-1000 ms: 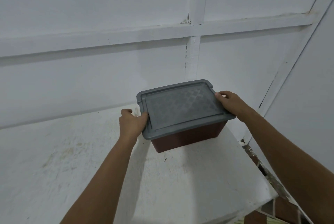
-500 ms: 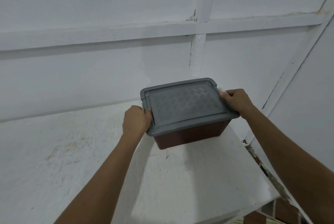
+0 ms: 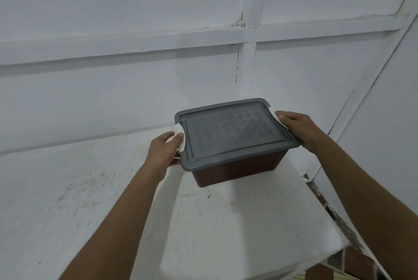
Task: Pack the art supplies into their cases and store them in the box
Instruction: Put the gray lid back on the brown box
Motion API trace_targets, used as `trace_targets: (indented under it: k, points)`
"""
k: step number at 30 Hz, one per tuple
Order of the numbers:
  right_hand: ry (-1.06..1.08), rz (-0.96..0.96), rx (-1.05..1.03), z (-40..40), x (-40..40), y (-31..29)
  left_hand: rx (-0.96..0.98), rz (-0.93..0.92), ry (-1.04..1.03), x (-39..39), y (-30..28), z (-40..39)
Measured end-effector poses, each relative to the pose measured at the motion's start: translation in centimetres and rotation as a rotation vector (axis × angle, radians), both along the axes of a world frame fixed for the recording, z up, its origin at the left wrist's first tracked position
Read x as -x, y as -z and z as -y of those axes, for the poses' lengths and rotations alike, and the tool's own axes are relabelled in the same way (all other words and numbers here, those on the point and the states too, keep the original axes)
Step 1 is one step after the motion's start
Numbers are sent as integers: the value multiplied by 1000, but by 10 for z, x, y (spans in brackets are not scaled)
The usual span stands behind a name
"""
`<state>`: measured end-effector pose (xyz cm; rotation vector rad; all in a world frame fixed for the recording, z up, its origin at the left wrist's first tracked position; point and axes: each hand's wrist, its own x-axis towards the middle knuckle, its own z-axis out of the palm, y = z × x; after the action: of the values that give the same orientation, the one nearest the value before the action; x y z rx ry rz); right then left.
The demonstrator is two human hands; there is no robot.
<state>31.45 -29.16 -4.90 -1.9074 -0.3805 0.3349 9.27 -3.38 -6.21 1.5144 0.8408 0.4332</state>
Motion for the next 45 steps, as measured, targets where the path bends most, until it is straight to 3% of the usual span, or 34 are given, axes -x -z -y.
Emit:
trace_targets:
  k: [3, 5, 13, 17, 21, 26, 40, 43, 45]
  points:
    - [7, -293, -109, 0, 3, 3, 176, -21, 63, 2, 3, 1]
    - [-5, -336, -74, 0, 2, 4, 170, -1, 54, -1, 3, 2]
    - [12, -180, 40, -4, -5, 7, 27, -78, -72, -17, 3, 3]
    - [22, -9, 101, -11, 5, 14, -319, -177, -103, -22, 8, 10]
    - [-38, 131, 111, -21, 21, 13, -493, -260, 53, -8, 7, 5]
    - [-94, 179, 166, -62, 65, 15, -611, -366, 24, 40, -1, -26]
    - [-226, 139, 48, -269, 245, 27, -576, -411, -165, 252, 3, -207]
    - [-159, 203, 47, -308, 282, 35, -562, -344, -198, 293, 4, -241]
    - [0, 356, -19, -324, 303, 36, -556, -277, -202, 317, 4, -254]
